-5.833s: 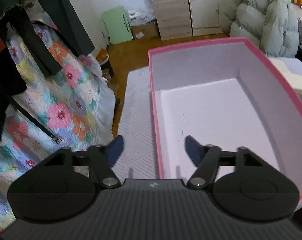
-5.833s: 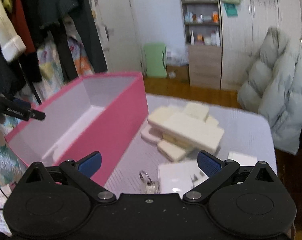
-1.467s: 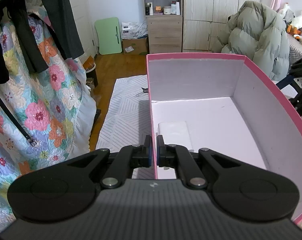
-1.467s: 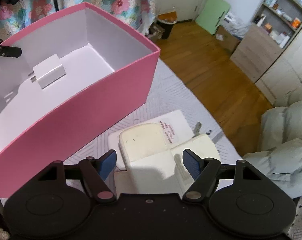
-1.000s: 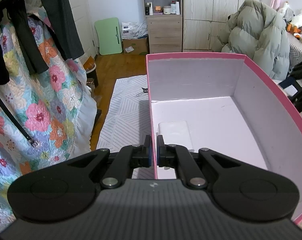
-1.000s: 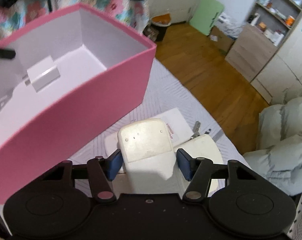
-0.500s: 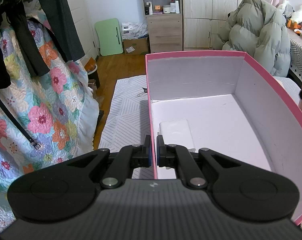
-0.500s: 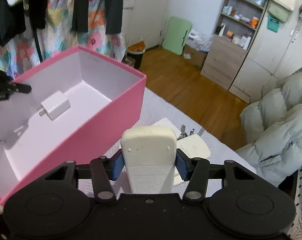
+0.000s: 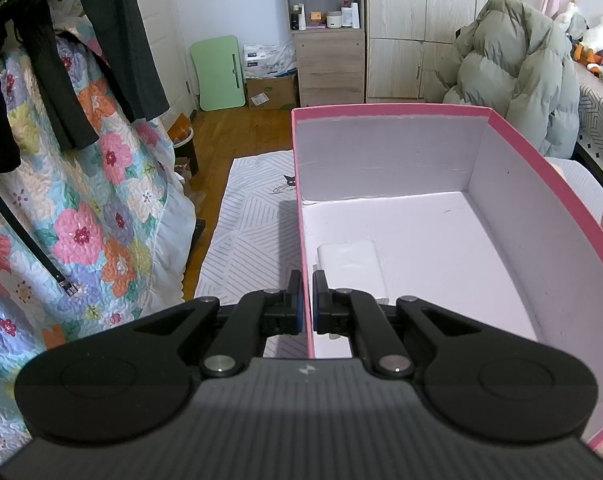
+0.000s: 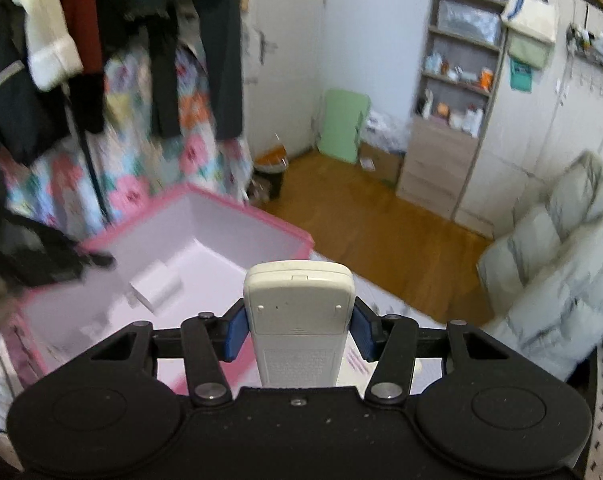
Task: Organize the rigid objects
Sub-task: 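Lower the remote into the pink box and open the right tool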
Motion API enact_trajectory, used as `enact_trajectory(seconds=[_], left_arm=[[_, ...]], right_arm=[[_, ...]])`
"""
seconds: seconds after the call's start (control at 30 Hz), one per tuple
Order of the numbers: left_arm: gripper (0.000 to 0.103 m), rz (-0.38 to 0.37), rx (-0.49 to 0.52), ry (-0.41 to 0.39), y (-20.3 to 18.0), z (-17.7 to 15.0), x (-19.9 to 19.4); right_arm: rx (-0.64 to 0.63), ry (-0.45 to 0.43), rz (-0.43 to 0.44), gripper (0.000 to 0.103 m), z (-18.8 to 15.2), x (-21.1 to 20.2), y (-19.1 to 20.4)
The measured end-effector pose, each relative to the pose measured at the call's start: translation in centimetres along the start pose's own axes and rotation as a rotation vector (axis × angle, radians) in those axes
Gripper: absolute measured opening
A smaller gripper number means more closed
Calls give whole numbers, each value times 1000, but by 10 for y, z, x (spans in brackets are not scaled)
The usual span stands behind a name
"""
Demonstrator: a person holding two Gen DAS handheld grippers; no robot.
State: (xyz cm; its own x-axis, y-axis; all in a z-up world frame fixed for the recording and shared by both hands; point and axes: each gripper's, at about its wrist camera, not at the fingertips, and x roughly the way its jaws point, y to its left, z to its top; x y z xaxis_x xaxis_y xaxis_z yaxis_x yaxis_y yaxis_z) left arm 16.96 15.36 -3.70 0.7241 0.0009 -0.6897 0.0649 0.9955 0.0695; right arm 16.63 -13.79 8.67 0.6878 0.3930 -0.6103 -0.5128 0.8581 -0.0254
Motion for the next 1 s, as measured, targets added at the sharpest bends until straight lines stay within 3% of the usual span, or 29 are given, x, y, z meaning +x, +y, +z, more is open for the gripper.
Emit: enact_trajectory(seconds=[0.23,0.47,0.63,0.83,1.0], left_arm=[[3,-4,-4,-1,0,0,0],[3,-6,-8,-3,1,0,0],[3,-6,-12,-3,0,2,-1],[3,-8,-13,-4,1,1,-1],[3,-10,-17,-4,1,1,-2]], right_arm=[[51,-88,159,58,31,-20,14],[74,-1,316,58,48,40,44],[123,66,298,58,51,115,57],[204,-5,272,58,50,169,64],[156,141,250,58,24,187,81]])
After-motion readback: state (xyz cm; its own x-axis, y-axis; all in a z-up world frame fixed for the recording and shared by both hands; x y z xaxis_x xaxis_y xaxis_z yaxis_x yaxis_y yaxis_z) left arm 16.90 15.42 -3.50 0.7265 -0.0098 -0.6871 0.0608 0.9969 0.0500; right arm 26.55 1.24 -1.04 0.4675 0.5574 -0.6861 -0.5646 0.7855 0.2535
